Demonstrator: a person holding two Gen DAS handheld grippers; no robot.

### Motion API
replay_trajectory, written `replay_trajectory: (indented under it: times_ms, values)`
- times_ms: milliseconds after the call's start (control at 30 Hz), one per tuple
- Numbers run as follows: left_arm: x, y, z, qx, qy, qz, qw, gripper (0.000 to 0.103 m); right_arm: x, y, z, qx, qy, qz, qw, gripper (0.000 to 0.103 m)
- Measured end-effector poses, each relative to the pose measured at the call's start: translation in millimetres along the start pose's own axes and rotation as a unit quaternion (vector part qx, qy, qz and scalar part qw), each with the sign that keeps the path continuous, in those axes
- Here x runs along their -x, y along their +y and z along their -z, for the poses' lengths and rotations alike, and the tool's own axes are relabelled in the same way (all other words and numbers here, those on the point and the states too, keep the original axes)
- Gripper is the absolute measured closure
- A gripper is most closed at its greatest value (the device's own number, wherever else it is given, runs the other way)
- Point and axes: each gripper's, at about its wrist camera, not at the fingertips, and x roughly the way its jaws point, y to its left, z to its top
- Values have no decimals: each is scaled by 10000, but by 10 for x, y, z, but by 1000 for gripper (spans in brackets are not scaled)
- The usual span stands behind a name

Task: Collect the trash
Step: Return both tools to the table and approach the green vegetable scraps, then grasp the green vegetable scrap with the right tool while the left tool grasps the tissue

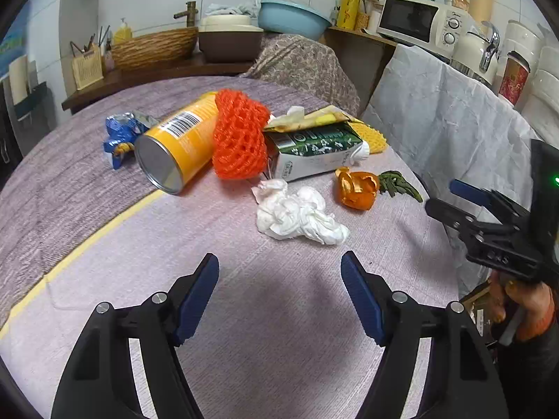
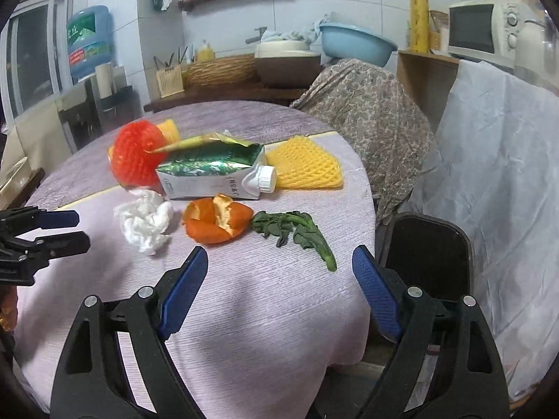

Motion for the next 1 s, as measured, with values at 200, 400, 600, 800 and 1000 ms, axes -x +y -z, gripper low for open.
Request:
replay_trajectory:
  times_ms: [200, 400, 600, 800, 1000]
  values:
    - [-60, -2, 5, 16, 114, 100, 9999, 32, -405, -246, -63, 9, 402, -93, 9991, 26]
    - [-124, -33, -4, -94, 238, 90, 9996, 28, -616, -333, -79, 3, 516, -121, 9986, 37]
    - [-203, -82, -74, -186, 244, 37, 9995, 16, -605, -309, -85, -9, 485, -205, 9986, 77]
    - [-403, -119, -150, -270, 346, -168, 9989, 17, -502, -309, -2, -223, 483, -421, 9977, 90]
    - [-481, -148, -204, -267, 324, -185, 9989, 30, -349, -279, 66, -347, 342, -423, 9979, 91]
